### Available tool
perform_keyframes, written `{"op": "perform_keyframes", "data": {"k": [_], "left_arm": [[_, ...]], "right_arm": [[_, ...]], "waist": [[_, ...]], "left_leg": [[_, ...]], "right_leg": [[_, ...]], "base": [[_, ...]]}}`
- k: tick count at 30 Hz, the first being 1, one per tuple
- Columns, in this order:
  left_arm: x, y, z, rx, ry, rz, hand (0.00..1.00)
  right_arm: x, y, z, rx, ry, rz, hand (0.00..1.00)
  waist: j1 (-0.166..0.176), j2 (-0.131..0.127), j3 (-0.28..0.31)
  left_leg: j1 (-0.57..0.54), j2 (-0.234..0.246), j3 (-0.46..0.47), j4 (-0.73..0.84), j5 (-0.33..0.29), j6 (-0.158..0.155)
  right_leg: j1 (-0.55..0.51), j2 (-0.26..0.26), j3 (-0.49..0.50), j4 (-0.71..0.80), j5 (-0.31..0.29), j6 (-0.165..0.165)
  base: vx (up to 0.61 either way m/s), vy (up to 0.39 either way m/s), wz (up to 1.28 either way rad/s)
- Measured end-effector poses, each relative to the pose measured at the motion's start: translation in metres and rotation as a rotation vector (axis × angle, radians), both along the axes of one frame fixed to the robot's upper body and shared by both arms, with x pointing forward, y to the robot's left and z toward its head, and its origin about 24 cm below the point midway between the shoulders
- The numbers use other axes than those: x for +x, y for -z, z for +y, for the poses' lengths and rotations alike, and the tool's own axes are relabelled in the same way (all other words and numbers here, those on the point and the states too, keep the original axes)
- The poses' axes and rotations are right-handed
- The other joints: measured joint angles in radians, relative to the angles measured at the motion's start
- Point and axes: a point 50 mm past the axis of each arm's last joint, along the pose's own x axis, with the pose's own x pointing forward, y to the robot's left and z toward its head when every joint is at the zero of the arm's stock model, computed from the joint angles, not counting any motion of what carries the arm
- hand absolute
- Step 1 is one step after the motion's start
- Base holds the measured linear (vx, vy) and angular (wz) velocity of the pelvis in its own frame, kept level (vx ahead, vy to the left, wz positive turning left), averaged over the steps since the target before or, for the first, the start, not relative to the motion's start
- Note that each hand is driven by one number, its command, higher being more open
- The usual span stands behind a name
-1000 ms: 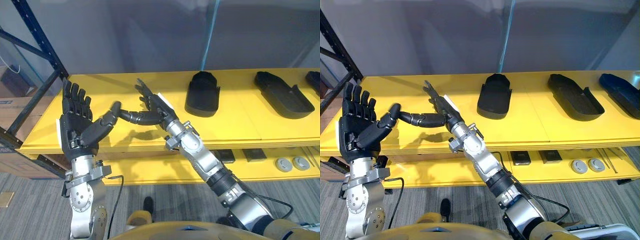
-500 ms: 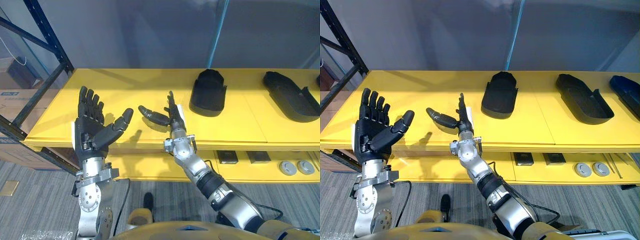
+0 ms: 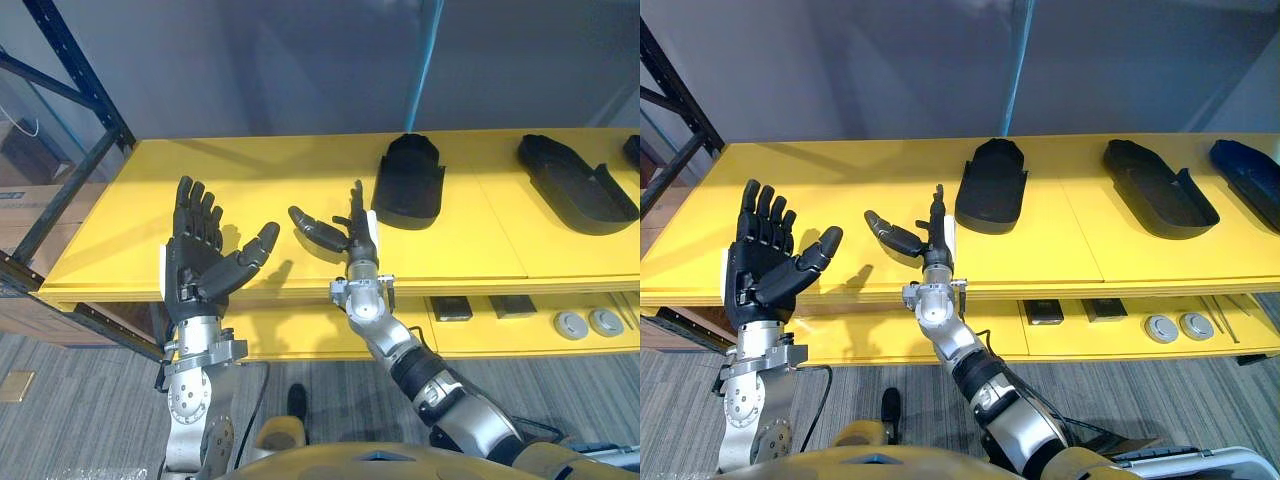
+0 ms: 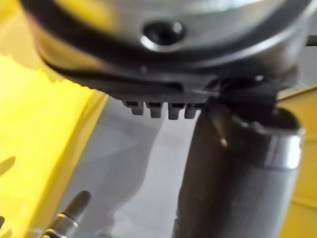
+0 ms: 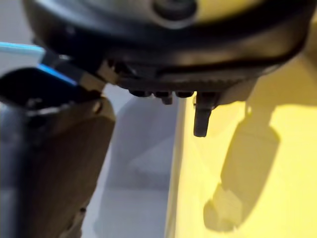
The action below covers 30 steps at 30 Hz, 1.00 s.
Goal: Walk over and take three plastic housings, then place them on the shelf
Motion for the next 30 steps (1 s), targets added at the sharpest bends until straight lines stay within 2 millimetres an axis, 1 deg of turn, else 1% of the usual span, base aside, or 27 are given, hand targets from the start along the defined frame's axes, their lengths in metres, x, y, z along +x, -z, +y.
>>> {"op": "perform_keyframes", "data": {"k": [7,12,16,21,27,30], "left_arm": [[0.001,0.002,-0.009,-0.008,0.041,0.006,1.00],[0.001,0.002,-0.010,-0.006,0.059,0.002,1.00],[0.001,0.002,-0.015,-0.012,0.084,0.002,1.00],[0.001,0.002,-0.016,-0.009,0.091,0.005,1.00],[0.001,0.012,-0.015,-0.009,0.089,0.055,1.00],[0.001,0.012,-0.016,-0.010,0.089,0.057,1.00]], "right_arm": [[-0.005,0.001,0.004,0.021,-0.007,0.000,1.00],[-0.009,0.003,0.002,0.017,-0.002,-0.010,1.00],[-0.009,0.003,0.001,0.023,0.002,-0.009,1.00],[-0.007,0.003,-0.002,0.030,0.017,-0.007,1.00],[-0.009,0.003,-0.010,0.054,0.053,-0.005,1.00],[-0.009,0.003,-0.013,0.062,0.067,-0.006,1.00]], "waist": [[-0.005,-0.001,0.000],[-0.005,-0.003,0.000],[-0.006,-0.004,0.001],[-0.011,-0.008,0.001],[-0.021,-0.009,0.001],[-0.026,-0.010,0.000]], "left_leg": [[0.004,0.001,0.019,0.000,-0.005,0.000],[0.005,0.001,0.026,0.000,-0.007,-0.001],[0.005,0.001,0.032,0.000,-0.007,-0.001],[0.006,0.001,0.034,0.000,-0.007,-0.001],[0.006,0.001,0.037,0.000,-0.007,0.000],[0.008,0.001,0.040,0.000,-0.007,0.000]], "right_leg": [[-0.007,-0.003,0.020,0.000,0.001,0.001],[-0.011,-0.005,0.026,0.001,0.001,0.001],[-0.015,-0.006,0.029,0.002,0.004,0.001],[-0.017,-0.007,0.036,0.003,0.005,0.002],[-0.020,-0.009,0.040,0.006,0.006,0.003],[-0.021,-0.010,0.043,0.009,0.006,0.003]], "base": [[0.01,-0.020,-0.07],[-0.01,-0.015,-0.03],[-0.01,-0.011,-0.04],[0.00,-0.001,-0.01],[0.00,-0.002,-0.01],[0.00,-0.003,-0.01]]}}
